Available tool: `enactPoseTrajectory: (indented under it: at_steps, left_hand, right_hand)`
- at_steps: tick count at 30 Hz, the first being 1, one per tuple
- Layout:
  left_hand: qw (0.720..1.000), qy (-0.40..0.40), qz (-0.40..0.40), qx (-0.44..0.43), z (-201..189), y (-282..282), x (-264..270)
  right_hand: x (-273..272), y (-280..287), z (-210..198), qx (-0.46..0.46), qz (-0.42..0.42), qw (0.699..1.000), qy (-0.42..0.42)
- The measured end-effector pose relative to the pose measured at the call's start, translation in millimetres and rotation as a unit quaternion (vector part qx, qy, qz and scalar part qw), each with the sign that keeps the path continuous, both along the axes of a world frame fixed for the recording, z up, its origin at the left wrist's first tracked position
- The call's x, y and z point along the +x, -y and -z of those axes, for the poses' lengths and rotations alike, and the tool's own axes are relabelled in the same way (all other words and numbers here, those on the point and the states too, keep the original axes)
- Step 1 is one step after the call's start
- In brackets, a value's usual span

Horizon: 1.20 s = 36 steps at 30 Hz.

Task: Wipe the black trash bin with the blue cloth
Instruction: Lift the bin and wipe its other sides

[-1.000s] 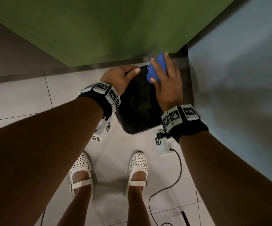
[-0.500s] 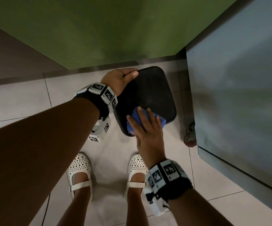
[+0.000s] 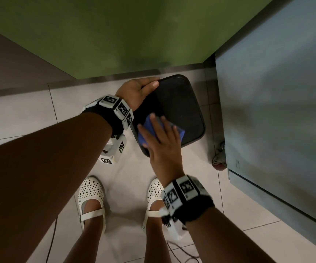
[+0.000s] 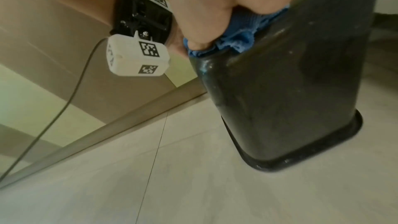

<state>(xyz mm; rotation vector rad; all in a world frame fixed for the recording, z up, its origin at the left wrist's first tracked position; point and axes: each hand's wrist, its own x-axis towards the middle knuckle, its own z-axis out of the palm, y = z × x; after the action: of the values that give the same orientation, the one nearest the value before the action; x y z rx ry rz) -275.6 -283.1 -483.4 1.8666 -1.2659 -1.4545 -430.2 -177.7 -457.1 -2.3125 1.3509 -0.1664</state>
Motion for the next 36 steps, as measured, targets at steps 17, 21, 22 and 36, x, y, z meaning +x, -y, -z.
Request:
enactPoseTrajectory:
  at_steps: [17, 21, 22, 36]
  left_hand:
    - [0.999, 0.028, 0.024, -0.003, 0.3, -0.1, 2.4]
    - [0.999, 0.043, 0.025, -0.007, -1.2, -0.3, 1.1]
    - [0.999, 0.041, 0.022, -0.009, -0.7, -0.6, 1.4]
    - [0.999, 0.035, -0.025, -0.01, -7.6, -3.8, -5.1]
  right_hand:
    - [-15.2, -8.6, 0.6, -0.009, 0.2, 0.979, -0.032]
    - [-10.0, -8.8, 1.2, -0.026, 0.095, 0.995, -0.011]
    - [-9.9, -0.9, 0.1, -0.026, 0.092, 0.995, -0.012]
    - [-1.4, 120.7, -13.3, 0.076, 0.262, 0.959, -0.078]
